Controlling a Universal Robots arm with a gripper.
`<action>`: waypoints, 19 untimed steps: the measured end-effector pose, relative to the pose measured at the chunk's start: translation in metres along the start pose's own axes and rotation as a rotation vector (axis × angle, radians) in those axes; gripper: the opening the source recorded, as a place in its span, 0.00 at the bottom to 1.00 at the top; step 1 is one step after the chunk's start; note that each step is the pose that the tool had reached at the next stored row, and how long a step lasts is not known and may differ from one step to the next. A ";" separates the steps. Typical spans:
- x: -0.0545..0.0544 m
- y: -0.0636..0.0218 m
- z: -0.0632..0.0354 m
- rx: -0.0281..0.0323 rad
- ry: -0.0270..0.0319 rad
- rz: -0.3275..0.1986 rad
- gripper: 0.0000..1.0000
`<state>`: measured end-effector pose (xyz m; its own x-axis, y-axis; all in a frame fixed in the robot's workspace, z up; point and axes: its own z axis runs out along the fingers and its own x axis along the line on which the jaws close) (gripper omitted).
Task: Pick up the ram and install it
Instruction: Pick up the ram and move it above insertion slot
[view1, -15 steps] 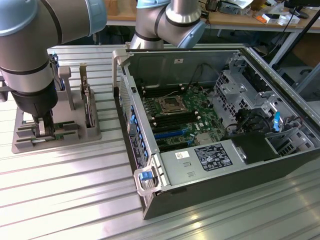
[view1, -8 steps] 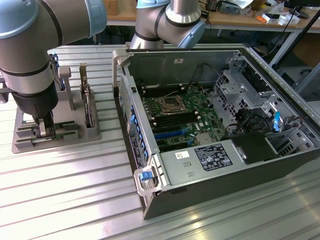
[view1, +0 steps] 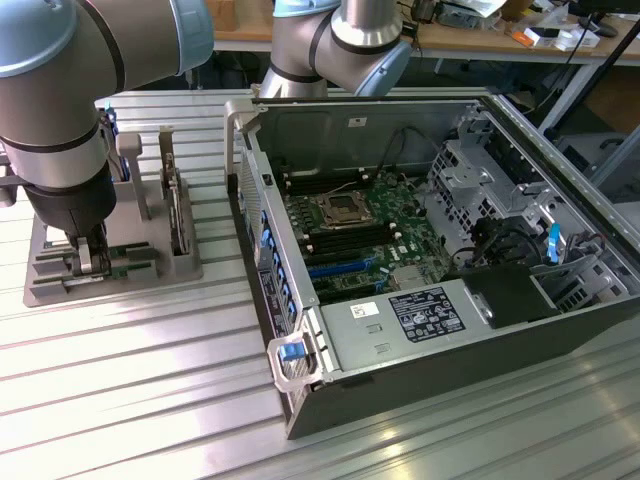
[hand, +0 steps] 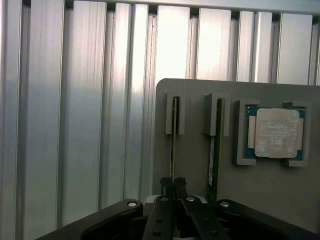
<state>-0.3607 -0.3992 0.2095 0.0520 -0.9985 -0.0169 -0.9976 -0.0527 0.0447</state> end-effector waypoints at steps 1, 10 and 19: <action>0.000 0.0000 0.0000 0.0000 0.0002 0.000 0.12; 0.000 0.0003 -0.0075 -0.0001 0.0004 0.000 0.12; 0.000 0.0008 -0.0186 -0.0001 0.0003 0.000 0.12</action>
<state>-0.3607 -0.3992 0.2281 0.0520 -0.9985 -0.0166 -0.9976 -0.0527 0.0448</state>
